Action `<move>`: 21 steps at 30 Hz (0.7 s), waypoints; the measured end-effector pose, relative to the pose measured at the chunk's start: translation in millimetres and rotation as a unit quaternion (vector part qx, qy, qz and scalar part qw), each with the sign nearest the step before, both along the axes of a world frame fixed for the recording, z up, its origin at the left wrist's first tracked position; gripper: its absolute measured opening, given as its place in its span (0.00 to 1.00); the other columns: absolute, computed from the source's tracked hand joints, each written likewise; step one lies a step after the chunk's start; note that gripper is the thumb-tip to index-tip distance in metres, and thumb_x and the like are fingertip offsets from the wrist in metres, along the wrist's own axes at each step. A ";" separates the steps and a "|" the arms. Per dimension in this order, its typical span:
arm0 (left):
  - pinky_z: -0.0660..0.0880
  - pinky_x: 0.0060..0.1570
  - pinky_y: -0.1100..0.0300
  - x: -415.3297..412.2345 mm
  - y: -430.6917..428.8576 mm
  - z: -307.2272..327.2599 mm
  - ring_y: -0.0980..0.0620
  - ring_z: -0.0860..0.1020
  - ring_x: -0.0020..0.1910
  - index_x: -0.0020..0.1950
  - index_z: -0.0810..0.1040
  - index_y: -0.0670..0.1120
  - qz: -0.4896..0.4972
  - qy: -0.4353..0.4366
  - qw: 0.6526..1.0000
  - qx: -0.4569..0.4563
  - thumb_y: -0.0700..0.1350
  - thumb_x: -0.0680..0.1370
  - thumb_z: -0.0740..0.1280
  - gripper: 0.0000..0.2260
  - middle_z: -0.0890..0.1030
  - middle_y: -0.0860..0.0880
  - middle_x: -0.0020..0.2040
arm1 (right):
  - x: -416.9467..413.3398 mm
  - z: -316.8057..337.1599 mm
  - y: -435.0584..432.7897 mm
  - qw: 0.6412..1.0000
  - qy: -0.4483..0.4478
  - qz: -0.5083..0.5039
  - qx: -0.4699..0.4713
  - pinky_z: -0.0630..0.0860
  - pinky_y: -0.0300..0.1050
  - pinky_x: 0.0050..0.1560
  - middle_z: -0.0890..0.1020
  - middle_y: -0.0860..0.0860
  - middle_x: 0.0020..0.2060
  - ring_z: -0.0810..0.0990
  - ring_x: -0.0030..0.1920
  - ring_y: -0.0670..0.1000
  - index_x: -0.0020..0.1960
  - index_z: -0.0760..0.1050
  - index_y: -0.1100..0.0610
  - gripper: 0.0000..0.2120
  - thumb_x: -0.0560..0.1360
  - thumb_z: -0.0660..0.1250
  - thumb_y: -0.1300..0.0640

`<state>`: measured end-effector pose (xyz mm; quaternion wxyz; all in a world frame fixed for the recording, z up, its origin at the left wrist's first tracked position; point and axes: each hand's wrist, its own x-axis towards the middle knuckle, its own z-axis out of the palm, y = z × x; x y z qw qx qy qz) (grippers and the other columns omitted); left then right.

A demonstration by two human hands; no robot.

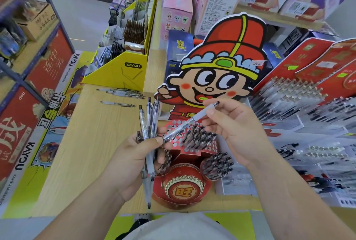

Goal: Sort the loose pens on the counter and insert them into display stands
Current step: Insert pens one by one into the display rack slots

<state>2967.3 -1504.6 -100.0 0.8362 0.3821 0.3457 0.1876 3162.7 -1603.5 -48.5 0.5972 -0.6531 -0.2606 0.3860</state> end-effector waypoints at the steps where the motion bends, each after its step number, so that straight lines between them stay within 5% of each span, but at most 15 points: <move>1: 0.70 0.29 0.60 -0.4 -0.4 -0.5 0.49 0.72 0.30 0.52 0.81 0.45 0.009 0.002 1.000 -0.001 0.37 0.80 0.64 0.07 0.80 0.43 0.39 | -0.3 0.6 -1.0 1.000 -0.021 0.001 -0.011 0.80 0.42 0.43 0.85 0.58 0.40 0.83 0.40 0.52 0.52 0.82 0.61 0.06 0.78 0.68 0.66; 4: 0.69 0.30 0.57 -2.8 1.4 -1.6 0.48 0.72 0.30 0.53 0.80 0.44 0.024 0.016 1.000 0.001 0.37 0.81 0.64 0.07 0.79 0.42 0.38 | 4.9 8.8 -6.3 0.979 -0.161 0.072 -0.099 0.80 0.43 0.41 0.84 0.52 0.35 0.81 0.36 0.49 0.45 0.82 0.57 0.05 0.73 0.73 0.66; 10: 0.68 0.28 0.61 -9.4 10.9 1.3 0.47 0.68 0.28 0.53 0.78 0.40 -0.040 0.064 0.996 0.053 0.34 0.81 0.63 0.05 0.78 0.39 0.37 | -0.9 22.4 -5.1 0.868 -0.346 0.285 -0.211 0.80 0.39 0.43 0.85 0.41 0.38 0.83 0.40 0.40 0.46 0.86 0.48 0.04 0.72 0.77 0.55; 18: 0.68 0.27 0.63 -8.5 -3.7 -1.8 0.52 0.71 0.27 0.49 0.78 0.39 -0.079 0.059 0.992 0.079 0.34 0.79 0.67 0.02 0.77 0.44 0.32 | -43.5 8.2 9.8 0.820 -0.416 0.338 -0.200 0.78 0.38 0.42 0.81 0.40 0.35 0.80 0.39 0.40 0.49 0.84 0.47 0.08 0.73 0.75 0.46; 21: 0.67 0.26 0.63 -10.3 -3.7 -5.0 0.51 0.69 0.26 0.52 0.78 0.38 -0.058 0.043 0.996 0.054 0.37 0.80 0.67 0.03 0.77 0.42 0.34 | -42.3 8.5 8.9 0.839 -0.398 0.321 -0.185 0.79 0.42 0.44 0.82 0.42 0.38 0.80 0.40 0.42 0.54 0.83 0.45 0.09 0.73 0.75 0.49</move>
